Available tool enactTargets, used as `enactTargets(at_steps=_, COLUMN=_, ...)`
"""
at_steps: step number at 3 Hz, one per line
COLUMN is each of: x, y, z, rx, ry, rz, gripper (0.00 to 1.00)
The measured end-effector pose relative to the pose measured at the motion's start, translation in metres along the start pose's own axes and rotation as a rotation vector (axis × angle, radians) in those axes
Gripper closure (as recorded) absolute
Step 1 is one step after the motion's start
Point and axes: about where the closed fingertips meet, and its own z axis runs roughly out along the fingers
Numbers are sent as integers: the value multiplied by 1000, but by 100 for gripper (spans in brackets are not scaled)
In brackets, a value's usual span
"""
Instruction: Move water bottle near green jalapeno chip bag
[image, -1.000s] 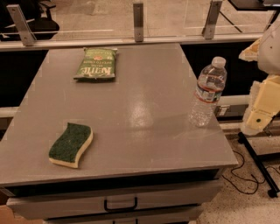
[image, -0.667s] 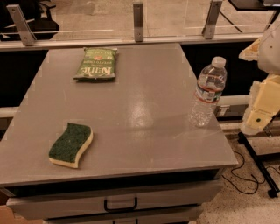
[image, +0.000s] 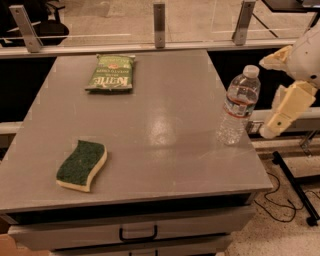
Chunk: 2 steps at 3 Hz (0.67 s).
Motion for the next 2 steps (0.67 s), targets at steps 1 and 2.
enactTargets(at_steps=1, x=0, y=-10, z=21, rx=-30, ry=-133, rz=43, gripper=0)
enactTargets(at_steps=2, x=3, y=-14, z=39, rx=-66, ry=-250, rz=103, gripper=0)
